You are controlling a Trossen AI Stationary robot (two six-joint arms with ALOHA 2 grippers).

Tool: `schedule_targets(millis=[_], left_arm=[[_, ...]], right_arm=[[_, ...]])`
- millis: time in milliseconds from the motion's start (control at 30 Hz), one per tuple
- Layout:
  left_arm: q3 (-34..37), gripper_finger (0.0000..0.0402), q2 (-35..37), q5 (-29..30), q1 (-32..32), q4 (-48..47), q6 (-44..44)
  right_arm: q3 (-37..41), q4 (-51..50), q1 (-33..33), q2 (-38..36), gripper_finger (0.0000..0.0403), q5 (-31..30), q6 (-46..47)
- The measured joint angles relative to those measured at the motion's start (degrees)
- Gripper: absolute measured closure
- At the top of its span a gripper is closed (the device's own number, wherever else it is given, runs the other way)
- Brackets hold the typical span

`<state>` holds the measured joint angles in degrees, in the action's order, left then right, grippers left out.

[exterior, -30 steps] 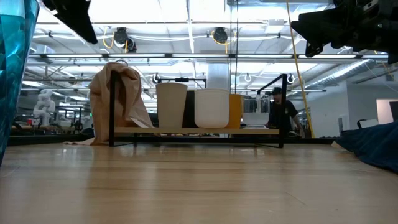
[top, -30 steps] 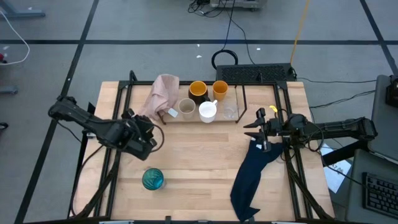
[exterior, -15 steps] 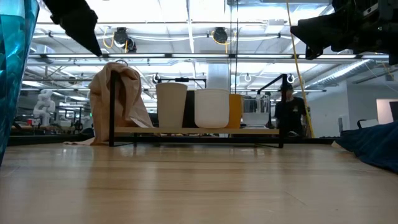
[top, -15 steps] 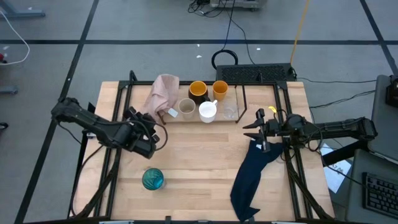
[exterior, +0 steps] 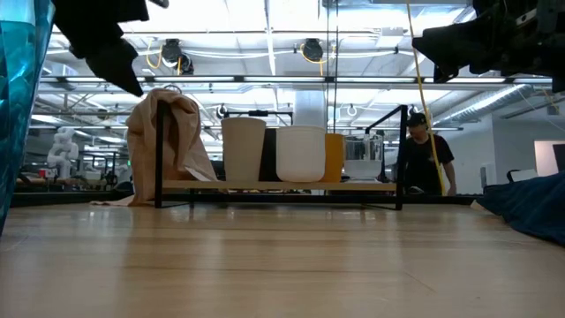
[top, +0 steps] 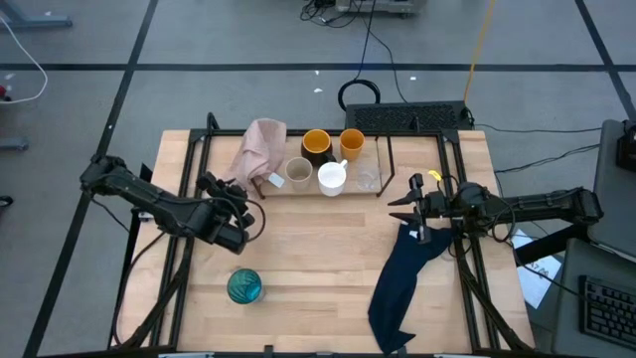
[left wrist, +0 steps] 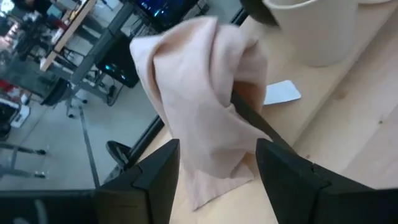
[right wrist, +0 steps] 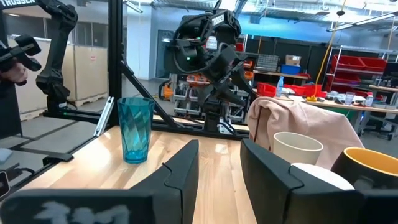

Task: Stack small to large cups/mugs on shelf
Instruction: Remove the light pink table napkin from the shelf

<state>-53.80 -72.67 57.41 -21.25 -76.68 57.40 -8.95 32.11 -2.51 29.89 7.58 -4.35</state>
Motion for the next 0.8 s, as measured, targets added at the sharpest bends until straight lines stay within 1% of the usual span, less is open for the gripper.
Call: schedule_targets(millis=[133,333,533,600,667,733,800], left_arm=[[2.87,0.0188,2.82,-0.16,0.94,3.57,-0.78],[6.02,0.0188,7.64,0.09,1.0,13.77,-8.23],[11.58,0.0188,12.22,-0.48,2.68,22.19,-13.54],[13.44,0.0188,13.07,-0.89,3.69,26.35,-15.93],[14.78,0.0188,13.77,-1.67,4.74,28.52,-18.53],[15.13,0.0188,14.04,-1.81,5.79,31.49,-21.2],[15.35,0.0188,14.02,-2.07,6.9,32.49,-23.74]], right_arm=[[0.0,-0.52,-0.01,0.0,0.0293,0.0,0.01],[0.0,-0.71,-0.01,0.02,0.0293,0.01,0.01],[0.0,-0.69,0.0,0.0,0.0293,-0.01,0.04],[0.0,-0.69,0.0,0.02,0.0293,-0.01,0.16],[0.0,-0.67,-0.01,0.0,0.0293,-0.01,0.19],[0.0,-0.67,0.0,0.02,0.0293,-0.01,0.19],[0.0,-0.67,0.0,0.0,0.0293,-0.01,0.2]])
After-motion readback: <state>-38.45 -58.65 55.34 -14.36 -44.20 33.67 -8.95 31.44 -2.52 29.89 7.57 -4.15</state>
